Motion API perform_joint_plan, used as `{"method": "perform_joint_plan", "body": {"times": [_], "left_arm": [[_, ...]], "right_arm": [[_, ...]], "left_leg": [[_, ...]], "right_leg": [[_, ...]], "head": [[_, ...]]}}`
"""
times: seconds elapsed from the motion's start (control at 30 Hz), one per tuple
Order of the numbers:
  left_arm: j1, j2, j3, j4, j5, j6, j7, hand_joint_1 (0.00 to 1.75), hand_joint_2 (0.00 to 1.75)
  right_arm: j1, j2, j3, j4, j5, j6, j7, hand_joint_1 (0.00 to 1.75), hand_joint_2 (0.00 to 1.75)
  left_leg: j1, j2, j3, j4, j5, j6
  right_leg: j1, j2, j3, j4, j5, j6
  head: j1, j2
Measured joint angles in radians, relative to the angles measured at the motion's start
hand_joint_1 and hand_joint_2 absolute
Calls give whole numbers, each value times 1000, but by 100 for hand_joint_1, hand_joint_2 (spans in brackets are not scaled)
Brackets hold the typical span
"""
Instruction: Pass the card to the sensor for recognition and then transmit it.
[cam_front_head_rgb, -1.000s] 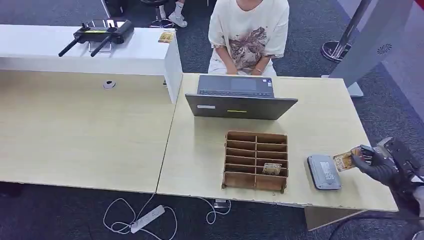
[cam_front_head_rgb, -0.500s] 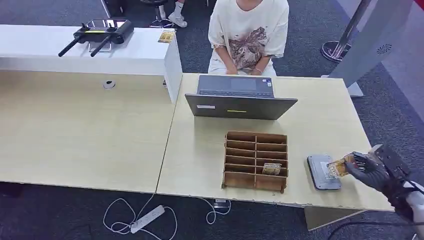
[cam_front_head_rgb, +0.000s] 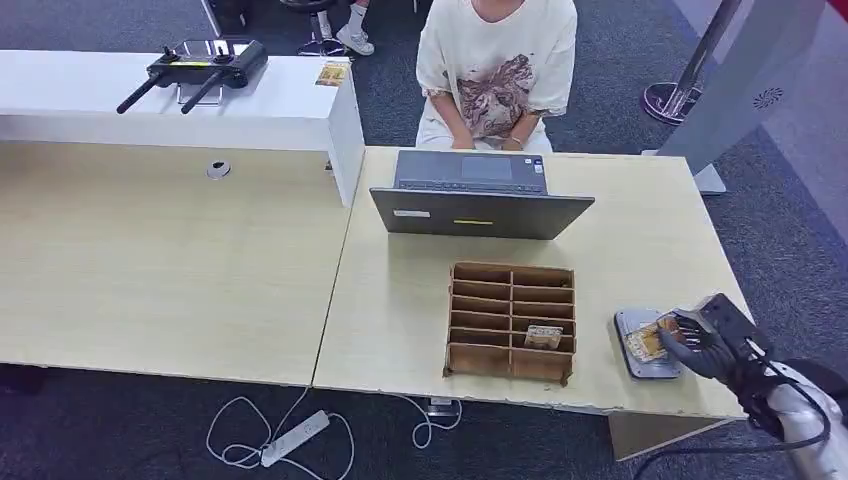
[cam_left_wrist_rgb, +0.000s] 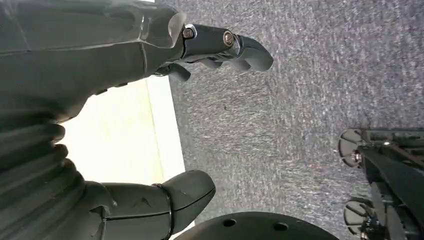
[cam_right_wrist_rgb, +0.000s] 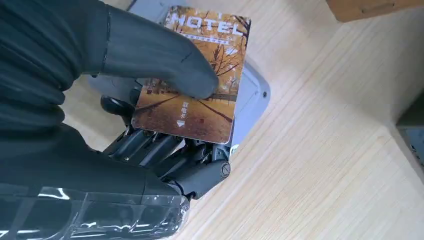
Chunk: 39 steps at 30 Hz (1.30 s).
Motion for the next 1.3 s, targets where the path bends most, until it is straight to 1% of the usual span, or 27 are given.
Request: {"method": "perform_joint_plan", "body": {"times": [0.07,0.13,0.2,0.27,0.6,0.8,1.03,1.17,1.3], "left_arm": [[0,0,0,0,0,0,0,0,175],[-2,0,1,0,0,-4,6,0,175],[-3,3,6,0,2,-19,8,0,175],[-3,4,9,0,4,-26,8,0,175],[-2,4,14,0,3,-24,9,0,175],[-2,5,18,0,0,-24,8,0,175],[-1,5,19,0,-4,-22,-2,0,175],[-1,-6,21,0,-7,4,-3,0,175],[-1,-13,24,0,-19,11,-4,0,175]], "right_arm": [[0,2,0,0,1,-1,0,175,175],[-5,19,0,0,17,-5,4,175,175],[-18,67,0,0,43,-4,27,175,175],[-25,82,0,0,47,-1,38,175,175],[-12,101,-21,-9,62,-35,52,175,175],[-10,104,-35,-14,62,-22,64,175,175],[11,104,-73,-32,38,-24,44,175,175],[12,104,-105,-40,15,-61,39,175,175],[11,110,-136,-61,-9,-63,22,175,175]], "left_leg": [[0,0,0,0,0,0],[0,0,0,0,0,0],[0,0,0,0,0,0],[0,0,0,0,0,0],[0,0,0,0,0,0],[0,0,0,0,0,0],[0,0,0,0,0,0],[0,0,0,0,0,0],[0,0,0,0,0,0]], "right_leg": [[0,0,0,0,0,0],[0,0,0,0,0,0],[0,0,0,0,0,0],[0,0,0,0,0,0],[0,0,0,0,0,0],[0,0,0,0,0,0],[0,0,0,0,0,0],[0,0,0,0,0,0],[0,0,0,0,0,0]], "head": [[0,0],[0,0],[0,0],[0,0],[0,0],[0,0],[0,0],[0,0],[0,0]]}}
